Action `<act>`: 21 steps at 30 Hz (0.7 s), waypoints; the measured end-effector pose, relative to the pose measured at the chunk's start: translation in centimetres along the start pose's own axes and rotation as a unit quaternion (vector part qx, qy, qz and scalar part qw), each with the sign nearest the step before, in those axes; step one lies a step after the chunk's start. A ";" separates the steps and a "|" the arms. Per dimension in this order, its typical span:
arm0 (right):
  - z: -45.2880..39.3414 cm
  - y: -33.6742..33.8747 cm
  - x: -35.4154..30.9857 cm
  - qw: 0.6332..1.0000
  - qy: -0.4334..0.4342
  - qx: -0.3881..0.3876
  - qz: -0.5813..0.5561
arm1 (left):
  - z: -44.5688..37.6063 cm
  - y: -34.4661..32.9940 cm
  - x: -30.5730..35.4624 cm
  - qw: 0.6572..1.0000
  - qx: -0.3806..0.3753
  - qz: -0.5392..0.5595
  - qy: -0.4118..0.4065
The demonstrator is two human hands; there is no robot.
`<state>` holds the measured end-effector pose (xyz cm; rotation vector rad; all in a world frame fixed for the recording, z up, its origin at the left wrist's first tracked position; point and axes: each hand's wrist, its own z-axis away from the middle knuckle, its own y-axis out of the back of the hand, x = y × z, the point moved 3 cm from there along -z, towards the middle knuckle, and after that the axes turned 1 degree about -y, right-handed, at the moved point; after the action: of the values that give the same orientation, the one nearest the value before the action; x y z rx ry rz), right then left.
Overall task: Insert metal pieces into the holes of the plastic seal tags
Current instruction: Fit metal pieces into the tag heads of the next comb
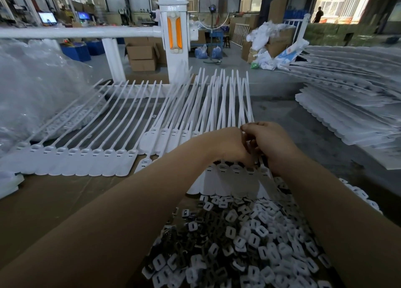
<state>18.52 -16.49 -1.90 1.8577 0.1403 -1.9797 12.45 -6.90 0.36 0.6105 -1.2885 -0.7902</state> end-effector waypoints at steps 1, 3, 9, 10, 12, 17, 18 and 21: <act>0.0 0.0 0.0 1.000 -0.001 -0.001 -0.002 | 0.1 -0.1 -0.1 1.000 -0.001 -0.001 -0.016; 0.0 -0.1 0.0 1.000 -0.005 -0.005 -0.011 | 0.4 -0.2 -0.5 1.000 0.001 0.000 -0.031; 0.0 0.0 -0.1 1.000 0.010 0.002 0.013 | 0.8 0.1 -1.1 0.999 -0.004 0.012 -0.040; 0.0 0.1 -0.1 1.000 0.010 0.001 0.016 | 0.9 0.2 -1.3 0.999 -0.002 0.018 -0.044; 0.1 0.2 -0.1 1.000 0.015 0.000 0.025 | 1.3 0.5 -1.7 0.998 0.006 0.032 -0.055; 0.1 0.1 -0.2 0.999 0.020 -0.001 0.030 | 3.0 0.4 -1.6 0.993 0.015 -0.007 -0.119; 0.1 0.1 -0.2 0.999 0.019 0.000 0.028 | 3.2 0.2 -1.5 0.990 0.022 -0.040 -0.131; 0.1 0.2 -0.2 0.999 0.019 0.000 0.026 | 4.0 -0.2 -1.5 0.979 0.044 -0.120 -0.160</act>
<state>18.46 -16.66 -1.68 1.8806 0.1028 -1.9108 8.39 -5.73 0.10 0.7399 -1.5674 -1.0664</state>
